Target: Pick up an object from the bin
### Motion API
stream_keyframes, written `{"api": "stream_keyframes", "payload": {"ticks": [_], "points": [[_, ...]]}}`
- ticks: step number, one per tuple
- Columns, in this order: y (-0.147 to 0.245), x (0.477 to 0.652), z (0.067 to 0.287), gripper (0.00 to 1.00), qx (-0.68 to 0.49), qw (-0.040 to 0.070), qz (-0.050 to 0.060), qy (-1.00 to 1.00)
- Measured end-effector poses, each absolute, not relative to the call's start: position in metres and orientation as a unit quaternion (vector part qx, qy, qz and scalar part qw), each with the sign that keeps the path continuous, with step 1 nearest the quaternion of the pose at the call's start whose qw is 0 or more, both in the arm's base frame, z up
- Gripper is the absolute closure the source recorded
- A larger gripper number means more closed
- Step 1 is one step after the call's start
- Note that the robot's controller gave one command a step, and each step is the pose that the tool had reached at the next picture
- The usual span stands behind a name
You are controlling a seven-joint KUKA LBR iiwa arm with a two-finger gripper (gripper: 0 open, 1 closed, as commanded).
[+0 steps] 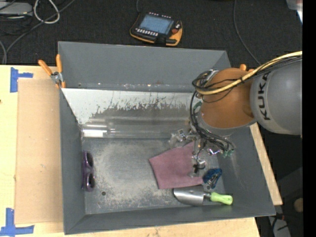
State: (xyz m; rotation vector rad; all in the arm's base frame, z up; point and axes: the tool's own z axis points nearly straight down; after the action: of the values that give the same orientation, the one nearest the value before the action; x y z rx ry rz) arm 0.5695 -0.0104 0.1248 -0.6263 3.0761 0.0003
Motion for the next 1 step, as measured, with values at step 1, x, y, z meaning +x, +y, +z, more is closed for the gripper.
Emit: {"api": "stream_keyframes", "payload": {"ticks": [1], "points": [[0.045,0.582,0.0982,0.0,-0.218,-0.004,0.003,0.976]]}}
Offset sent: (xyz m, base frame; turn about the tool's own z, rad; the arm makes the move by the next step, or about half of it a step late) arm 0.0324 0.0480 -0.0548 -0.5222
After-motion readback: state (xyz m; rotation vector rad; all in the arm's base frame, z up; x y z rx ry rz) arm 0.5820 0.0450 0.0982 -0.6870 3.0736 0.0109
